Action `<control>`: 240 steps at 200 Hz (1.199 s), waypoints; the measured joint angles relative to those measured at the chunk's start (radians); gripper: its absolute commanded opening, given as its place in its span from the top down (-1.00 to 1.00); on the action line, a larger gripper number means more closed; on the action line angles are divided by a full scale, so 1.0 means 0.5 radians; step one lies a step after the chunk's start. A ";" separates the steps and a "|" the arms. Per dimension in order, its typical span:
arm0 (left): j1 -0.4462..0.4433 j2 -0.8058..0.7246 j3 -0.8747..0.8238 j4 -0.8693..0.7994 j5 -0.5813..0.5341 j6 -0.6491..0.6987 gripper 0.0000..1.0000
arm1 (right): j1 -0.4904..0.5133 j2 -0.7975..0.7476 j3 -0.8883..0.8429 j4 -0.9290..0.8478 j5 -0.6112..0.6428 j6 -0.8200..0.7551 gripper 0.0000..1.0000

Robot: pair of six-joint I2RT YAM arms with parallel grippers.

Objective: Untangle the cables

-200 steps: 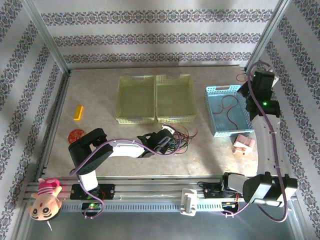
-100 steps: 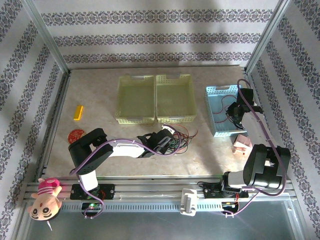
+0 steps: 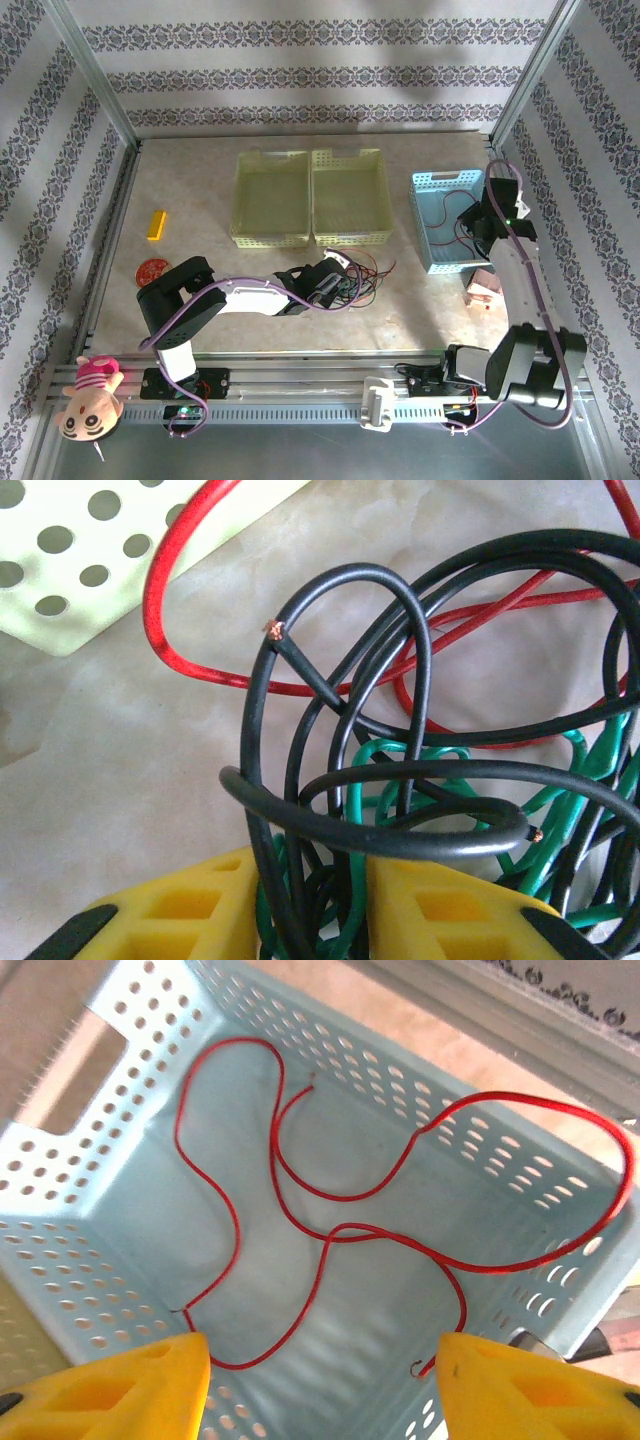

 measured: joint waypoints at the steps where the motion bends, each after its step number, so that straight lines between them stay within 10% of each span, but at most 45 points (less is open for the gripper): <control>1: 0.000 0.000 0.000 0.000 0.000 0.000 0.39 | 0.000 -0.010 0.000 -0.002 -0.005 -0.001 -0.22; 40: 0.000 0.000 -0.001 0.000 0.000 0.000 0.39 | 0.105 -0.121 -0.023 -0.040 -0.281 -0.114 -0.15; 104: 0.000 0.000 -0.001 0.000 0.000 0.000 0.39 | 1.015 0.150 -0.171 -0.011 -0.819 -0.401 -0.12; 240: -0.001 0.000 -0.001 -0.002 0.000 0.000 0.39 | 1.318 1.030 0.096 0.070 -0.281 -0.494 -0.10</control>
